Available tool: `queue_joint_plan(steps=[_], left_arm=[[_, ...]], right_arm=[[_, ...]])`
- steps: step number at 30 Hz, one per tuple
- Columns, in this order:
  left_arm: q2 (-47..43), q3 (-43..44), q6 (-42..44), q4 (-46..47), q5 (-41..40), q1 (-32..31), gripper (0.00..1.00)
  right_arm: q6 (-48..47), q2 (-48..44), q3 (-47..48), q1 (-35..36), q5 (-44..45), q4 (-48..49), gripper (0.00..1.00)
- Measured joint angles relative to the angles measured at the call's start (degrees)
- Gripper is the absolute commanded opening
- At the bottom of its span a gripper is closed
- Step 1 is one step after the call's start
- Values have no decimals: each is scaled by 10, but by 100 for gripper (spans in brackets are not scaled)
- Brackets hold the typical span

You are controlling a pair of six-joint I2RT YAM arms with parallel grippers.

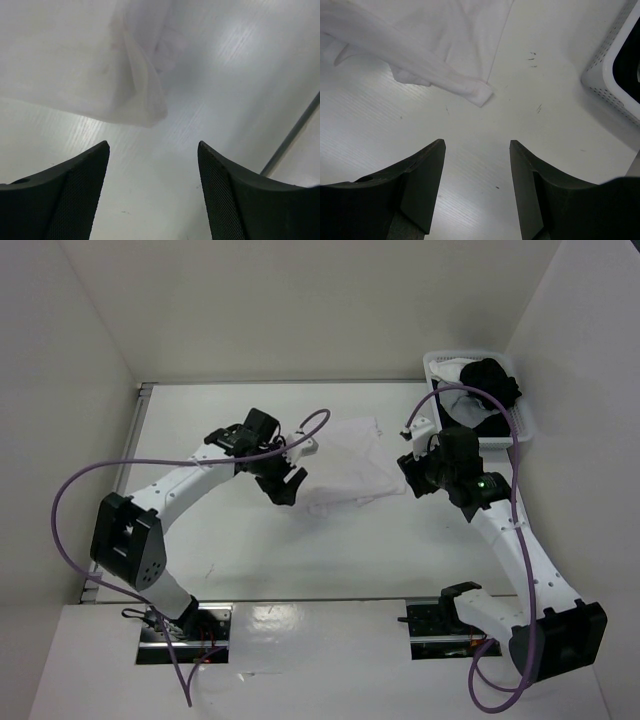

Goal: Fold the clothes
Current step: Fold the tank top

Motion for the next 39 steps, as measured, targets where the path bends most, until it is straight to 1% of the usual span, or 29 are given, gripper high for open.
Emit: queue_joint_plan(steps=[3,7,12,19,26,31,34,39], left_arm=[[24,13,-11,21,-4,0,81],[78,14,-26,45,-19,-4,81],[141,35,-40,56,-33,-7,81],[174,77,-37,61,-19,-20,81],[187,74,0,19,21,-42,81],[191,56,43,-35,41,-63,78],[192,46,76,-74,52,-82,78],[183,25,111,-111,55,-124,78]], right_arm=[[0,-1,0,0,0,0,62],[0,-4,0,0,0,0,62],[0,-5,0,0,1,0,62],[6,-5,0,0,5,0,62],[9,-5,0,0,9,0,62],[11,-8,0,0,10,0,62],[11,-10,0,0,10,0,62],[13,-16,0,0,9,0,62]])
